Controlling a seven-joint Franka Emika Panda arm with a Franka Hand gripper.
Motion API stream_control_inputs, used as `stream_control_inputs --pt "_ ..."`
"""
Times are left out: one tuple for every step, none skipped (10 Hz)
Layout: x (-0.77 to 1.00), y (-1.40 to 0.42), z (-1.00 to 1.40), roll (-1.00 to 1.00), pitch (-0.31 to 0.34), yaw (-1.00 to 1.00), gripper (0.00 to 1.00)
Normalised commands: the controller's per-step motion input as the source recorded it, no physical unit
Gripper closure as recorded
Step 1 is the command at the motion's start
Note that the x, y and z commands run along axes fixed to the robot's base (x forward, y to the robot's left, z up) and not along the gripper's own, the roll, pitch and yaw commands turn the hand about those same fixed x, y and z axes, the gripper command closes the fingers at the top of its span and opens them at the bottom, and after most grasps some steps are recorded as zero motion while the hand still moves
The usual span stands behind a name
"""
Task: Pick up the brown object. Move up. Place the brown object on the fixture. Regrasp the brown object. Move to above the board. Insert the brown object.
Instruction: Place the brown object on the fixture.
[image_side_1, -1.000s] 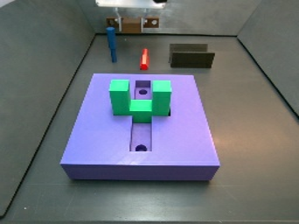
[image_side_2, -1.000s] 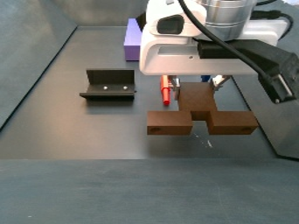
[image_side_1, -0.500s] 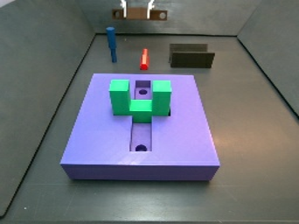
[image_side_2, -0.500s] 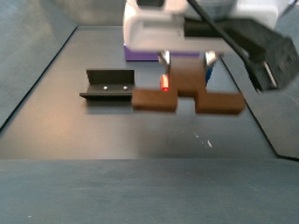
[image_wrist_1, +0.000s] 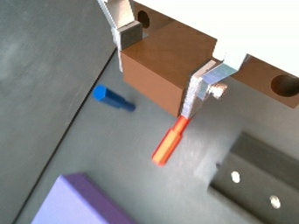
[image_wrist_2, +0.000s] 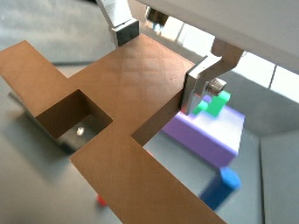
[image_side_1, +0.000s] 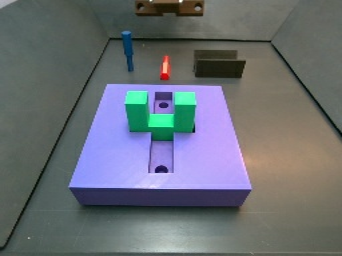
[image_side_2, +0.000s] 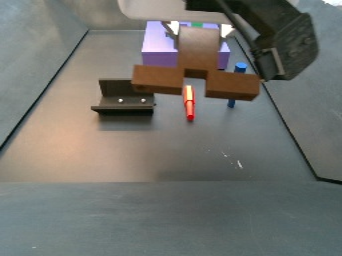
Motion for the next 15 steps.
stream_control_inputs --pt "0.61 -0.07 0.00 -0.76 0.000 0.16 1.00" --pt "0.75 -0.26 0.11 -0.37 0.000 0.16 1.00" --pt "0.60 -0.18 0.33 -0.63 0.000 0.08 1.00" --pt "0.72 -0.21 0.34 -0.63 0.037 0.04 1.00" --pt "0.78 -0.17 0.37 -0.72 0.160 0.00 1.00" --pt "0.72 -0.03 0.22 -0.81 0.131 0.00 1.00" --pt "0.79 -0.03 0.07 -0.75 0.183 0.01 1.00" --pt "0.87 -0.07 0.03 -0.68 0.311 0.00 1.00" --pt "0.79 -0.24 0.00 -0.36 0.297 0.00 1.00" --pt "0.91 -0.18 -0.13 -0.46 0.291 0.00 1.00" --pt "0.45 0.02 -0.13 -0.40 0.109 0.00 1.00" --pt "0.27 -0.07 0.00 0.05 0.149 0.00 1.00" --pt "0.77 -0.13 0.00 0.07 0.071 -0.27 1.00" --pt "0.57 0.00 -0.12 0.43 0.000 -0.51 1.00" --pt "0.64 0.00 -0.22 0.55 0.000 -0.43 1.00"
